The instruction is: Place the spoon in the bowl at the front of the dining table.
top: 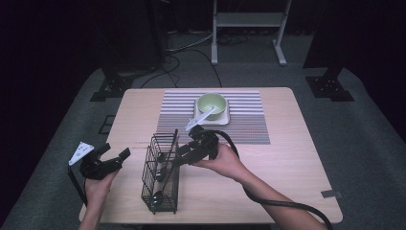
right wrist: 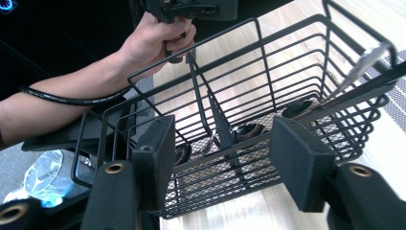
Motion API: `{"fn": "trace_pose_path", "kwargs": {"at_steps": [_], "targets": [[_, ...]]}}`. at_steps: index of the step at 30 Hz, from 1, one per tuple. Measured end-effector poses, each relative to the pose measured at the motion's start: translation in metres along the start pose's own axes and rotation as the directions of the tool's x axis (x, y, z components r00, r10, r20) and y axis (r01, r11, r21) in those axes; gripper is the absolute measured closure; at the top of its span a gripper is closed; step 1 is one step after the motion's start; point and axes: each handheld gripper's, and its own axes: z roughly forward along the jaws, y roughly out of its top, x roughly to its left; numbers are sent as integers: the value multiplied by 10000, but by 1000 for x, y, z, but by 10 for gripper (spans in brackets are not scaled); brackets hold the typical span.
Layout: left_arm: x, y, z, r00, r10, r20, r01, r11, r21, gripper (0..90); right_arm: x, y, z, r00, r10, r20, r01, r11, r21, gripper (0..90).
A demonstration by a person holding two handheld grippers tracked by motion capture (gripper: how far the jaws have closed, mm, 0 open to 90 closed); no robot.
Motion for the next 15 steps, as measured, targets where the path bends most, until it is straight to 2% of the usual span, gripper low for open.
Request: {"fn": "trace_pose_path", "kwargs": {"at_steps": [3, 5, 9, 15], "targets": [[0, 0, -1, 10000, -38, -7, 38, 10000, -19, 15, 1, 0, 1, 10000, -28, -20, 28, 10000, 53, 475], [1, 0, -1, 10000, -32, -12, 32, 10000, -26, 15, 2, 2, 3, 10000, -86, -45, 86, 10000, 42, 559], [3, 0, -2, 9999, -85, -55, 85, 9999, -55, 15, 2, 4, 4, 9998, -76, -206, 77, 10000, 12, 673], [3, 1, -2, 9998, -131, -113, 130, 9999, -85, 15, 5, 5, 4, 9990, -308, -321, 309, 9995, 14, 856]]}}
